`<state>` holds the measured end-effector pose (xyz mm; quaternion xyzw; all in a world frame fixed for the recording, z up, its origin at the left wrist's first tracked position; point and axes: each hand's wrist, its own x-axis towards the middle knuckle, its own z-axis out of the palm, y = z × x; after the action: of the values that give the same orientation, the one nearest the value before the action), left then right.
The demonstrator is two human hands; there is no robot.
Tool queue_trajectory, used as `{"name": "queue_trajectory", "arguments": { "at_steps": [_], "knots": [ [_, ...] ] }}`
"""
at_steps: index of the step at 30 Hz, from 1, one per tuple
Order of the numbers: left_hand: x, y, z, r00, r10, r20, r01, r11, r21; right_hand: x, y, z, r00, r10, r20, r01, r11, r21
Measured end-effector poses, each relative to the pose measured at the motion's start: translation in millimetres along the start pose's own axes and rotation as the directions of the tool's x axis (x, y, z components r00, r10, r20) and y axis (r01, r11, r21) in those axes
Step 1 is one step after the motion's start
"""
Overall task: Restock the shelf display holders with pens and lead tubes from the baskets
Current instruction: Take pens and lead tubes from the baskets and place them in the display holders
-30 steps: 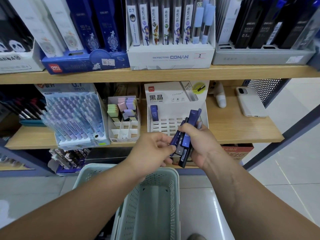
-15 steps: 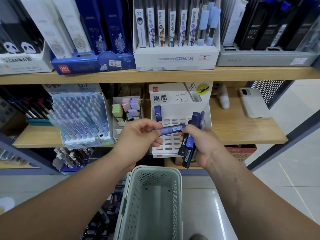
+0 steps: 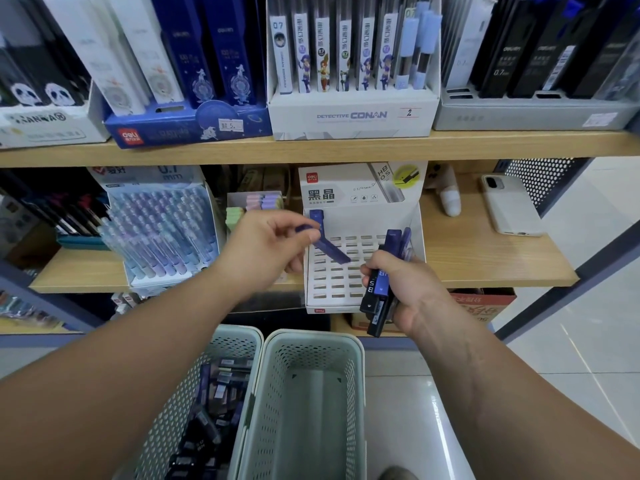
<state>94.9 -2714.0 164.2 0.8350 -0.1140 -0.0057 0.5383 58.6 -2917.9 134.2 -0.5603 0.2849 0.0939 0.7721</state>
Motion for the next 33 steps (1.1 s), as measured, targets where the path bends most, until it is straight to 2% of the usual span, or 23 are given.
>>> {"name": "queue_trajectory", "arguments": {
  "at_steps": [5,10,22,27,33],
  "knots": [
    [26,1,-11,0.994,0.088,-0.063,-0.069,0.964,0.258,2,1,-2,1.0,-0.003,-0.02,0.003,1.0,-0.01],
    [40,-2,-11,0.984,0.171,-0.047,-0.125,0.856,0.502,4,2,-1,1.0,-0.012,-0.025,0.012,1.0,-0.004],
    [46,-12,-1,0.964,0.261,0.056,-0.24,0.757,0.608,6,4,-2,1.0,-0.015,-0.016,0.015,1.0,-0.006],
    [51,-10,3,0.938,0.329,0.111,-0.314,0.665,0.678,6,4,-2,1.0,-0.018,-0.013,0.018,1.0,-0.015],
    [48,-17,12,0.94,0.27,0.209,-0.329,0.549,0.769,4,1,-2,0.996,-0.035,0.081,0.032,0.999,0.039]
  ]
}}
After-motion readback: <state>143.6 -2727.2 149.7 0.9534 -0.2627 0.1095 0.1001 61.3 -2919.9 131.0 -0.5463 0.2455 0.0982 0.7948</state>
